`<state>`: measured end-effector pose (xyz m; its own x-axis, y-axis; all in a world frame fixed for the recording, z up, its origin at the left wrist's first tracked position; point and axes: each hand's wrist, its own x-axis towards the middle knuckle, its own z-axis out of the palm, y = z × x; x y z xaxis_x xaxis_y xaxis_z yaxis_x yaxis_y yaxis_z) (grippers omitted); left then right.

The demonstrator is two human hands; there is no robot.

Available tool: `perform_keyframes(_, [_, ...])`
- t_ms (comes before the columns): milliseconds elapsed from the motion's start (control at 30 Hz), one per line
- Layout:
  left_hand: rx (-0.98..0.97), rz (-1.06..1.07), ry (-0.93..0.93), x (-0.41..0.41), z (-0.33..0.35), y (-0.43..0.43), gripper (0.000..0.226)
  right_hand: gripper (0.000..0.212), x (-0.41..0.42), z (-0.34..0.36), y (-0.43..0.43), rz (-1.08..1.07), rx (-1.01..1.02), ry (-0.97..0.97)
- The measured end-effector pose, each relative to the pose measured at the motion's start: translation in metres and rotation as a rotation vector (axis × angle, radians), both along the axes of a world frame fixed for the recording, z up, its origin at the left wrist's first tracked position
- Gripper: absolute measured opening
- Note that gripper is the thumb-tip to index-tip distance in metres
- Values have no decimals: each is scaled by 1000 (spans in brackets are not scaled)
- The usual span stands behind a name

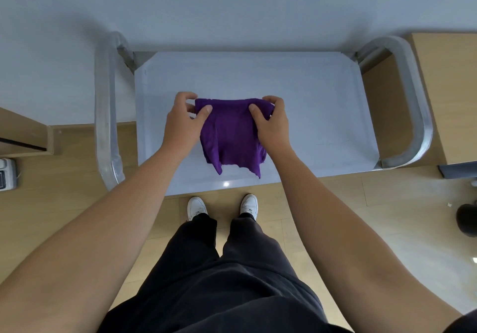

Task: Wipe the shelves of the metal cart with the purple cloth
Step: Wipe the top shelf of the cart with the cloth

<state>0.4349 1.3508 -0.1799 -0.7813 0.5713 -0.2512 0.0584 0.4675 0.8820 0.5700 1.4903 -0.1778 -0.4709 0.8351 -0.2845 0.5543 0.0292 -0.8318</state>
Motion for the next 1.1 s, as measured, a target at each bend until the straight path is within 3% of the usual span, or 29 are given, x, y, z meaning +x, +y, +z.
perform_keyframes(100, [-202, -73, 115, -1, -21, -8, 44, 56, 2, -28, -3, 71, 195, -252])
perform_keyframes(267, [-528, -257, 379, 8, -60, -37, 46, 50, 2, -69, -39, 353, 402, -407])
perform_keyframes(400, [-633, -340, 474, 11, -83, -55, 52, 60, -6, -99, -62, 524, 505, -668])
perform_keyframes(600, [-644, -329, 494, 11, -91, -56, 51, 63, -11, -110, -32, 866, 745, -596])
perform_keyframes(667, [-637, -344, 491, 11, -91, -56, 51, 63, -2, -112, 5, 731, 718, -616])
perform_keyframes(800, [-645, -374, 488, 9, -87, -56, 50, 67, 28, -108, 67, 195, 432, -811])
perform_keyframes(900, [-645, -359, 463, 9, -85, -55, 50, 67, 15, -105, 66, 65, 338, -843])
perform_keyframes(1000, [-639, -356, 460, 8, -84, -55, 50, 64, -32, -105, 32, 123, 361, -806])
perform_keyframes(1100, [-641, -368, 458, 3, -83, -58, 52, 61, -70, -106, -30, 457, 495, -712])
